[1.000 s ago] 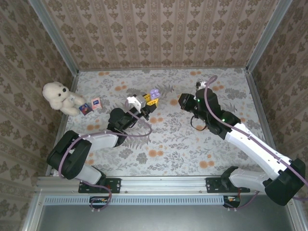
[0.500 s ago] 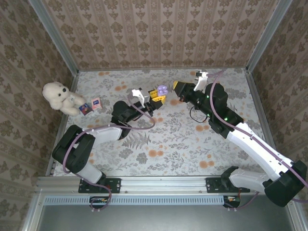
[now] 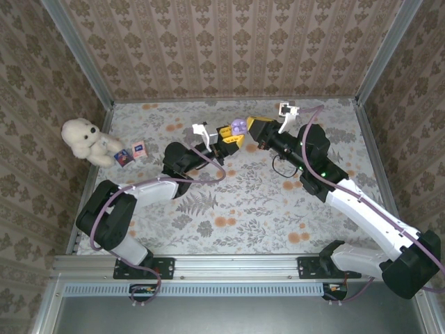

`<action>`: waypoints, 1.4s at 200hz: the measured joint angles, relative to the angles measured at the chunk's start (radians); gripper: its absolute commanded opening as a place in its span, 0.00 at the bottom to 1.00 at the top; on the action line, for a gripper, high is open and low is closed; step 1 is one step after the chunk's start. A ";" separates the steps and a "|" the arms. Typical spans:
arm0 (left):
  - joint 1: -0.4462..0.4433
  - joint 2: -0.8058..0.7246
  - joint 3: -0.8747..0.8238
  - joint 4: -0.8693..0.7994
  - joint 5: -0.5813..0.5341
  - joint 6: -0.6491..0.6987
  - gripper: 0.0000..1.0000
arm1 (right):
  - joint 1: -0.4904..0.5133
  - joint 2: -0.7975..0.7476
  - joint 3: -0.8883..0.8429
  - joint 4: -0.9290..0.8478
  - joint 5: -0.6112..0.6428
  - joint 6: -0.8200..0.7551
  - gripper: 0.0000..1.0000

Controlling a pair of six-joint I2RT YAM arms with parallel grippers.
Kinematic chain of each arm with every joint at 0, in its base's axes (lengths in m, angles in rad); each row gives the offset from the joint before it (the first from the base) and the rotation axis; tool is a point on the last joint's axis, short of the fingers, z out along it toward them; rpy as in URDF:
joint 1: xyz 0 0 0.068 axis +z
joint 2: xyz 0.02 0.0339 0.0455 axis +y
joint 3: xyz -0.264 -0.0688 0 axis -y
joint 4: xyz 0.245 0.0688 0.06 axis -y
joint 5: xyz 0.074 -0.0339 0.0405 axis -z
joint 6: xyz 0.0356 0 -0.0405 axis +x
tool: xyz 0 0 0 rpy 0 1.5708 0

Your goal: Insert wireless bluetooth earbuds into charging case

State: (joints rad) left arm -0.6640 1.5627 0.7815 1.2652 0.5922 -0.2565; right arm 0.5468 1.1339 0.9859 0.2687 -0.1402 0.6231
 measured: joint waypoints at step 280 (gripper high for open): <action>-0.011 0.009 0.000 -0.008 -0.016 -0.006 0.00 | -0.003 0.042 -0.061 0.077 -0.046 0.001 0.18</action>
State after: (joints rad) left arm -0.6746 1.5719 0.7815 1.2575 0.5766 -0.2623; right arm 0.5438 1.1755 0.9245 0.3454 -0.1860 0.6243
